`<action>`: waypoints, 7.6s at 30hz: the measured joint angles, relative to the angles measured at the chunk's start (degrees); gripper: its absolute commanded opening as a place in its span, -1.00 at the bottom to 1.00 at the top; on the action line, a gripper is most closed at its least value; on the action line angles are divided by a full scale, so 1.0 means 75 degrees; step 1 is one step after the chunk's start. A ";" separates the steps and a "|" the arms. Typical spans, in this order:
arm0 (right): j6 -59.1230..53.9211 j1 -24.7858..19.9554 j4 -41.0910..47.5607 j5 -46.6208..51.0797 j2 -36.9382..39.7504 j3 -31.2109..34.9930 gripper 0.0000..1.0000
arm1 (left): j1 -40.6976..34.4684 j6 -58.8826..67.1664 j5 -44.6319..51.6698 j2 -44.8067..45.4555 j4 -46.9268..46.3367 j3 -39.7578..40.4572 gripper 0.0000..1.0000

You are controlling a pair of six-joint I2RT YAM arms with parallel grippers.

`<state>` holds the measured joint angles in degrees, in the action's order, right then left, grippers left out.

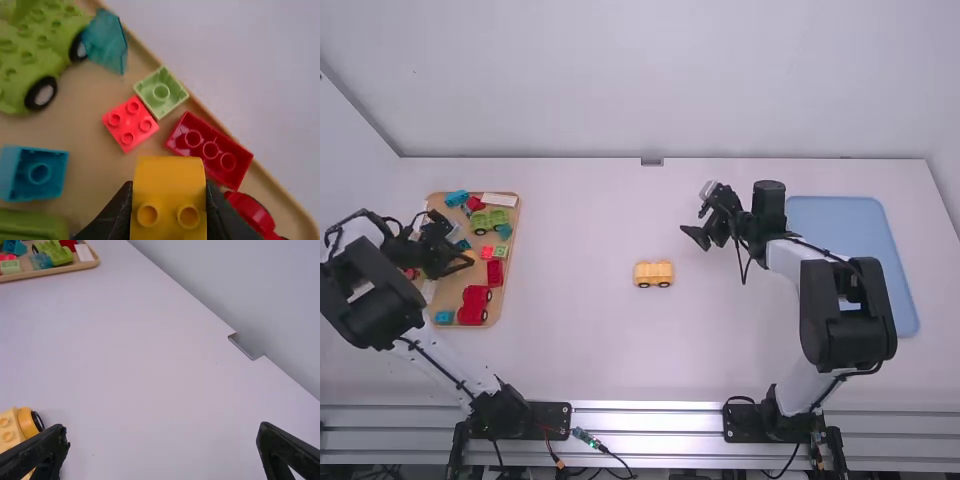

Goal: Assemble lego blocks to make yellow taxi

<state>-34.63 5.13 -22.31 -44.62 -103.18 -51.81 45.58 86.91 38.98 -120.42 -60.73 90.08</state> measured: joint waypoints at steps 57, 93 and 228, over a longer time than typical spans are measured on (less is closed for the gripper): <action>-0.2836 0.0341 -0.1172 -0.2658 -0.1139 0.2060 0.99 | -0.8486 -0.3943 0.0772 0.2818 0.6038 -0.4077 -0.97; -0.2174 0.1623 -0.0965 -0.2069 -0.3177 0.0216 0.72 | -0.8457 -0.4709 0.0108 0.2818 0.7796 -0.5275 -0.97; -0.2975 0.0720 -0.0688 -0.4001 -0.4028 -0.0361 0.18 | -0.9215 -0.4820 -0.0548 0.0930 0.6761 -0.3174 -0.95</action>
<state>-56.95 10.52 -27.46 -74.63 -133.38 -54.52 -23.53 50.76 34.87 -113.45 -10.02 66.28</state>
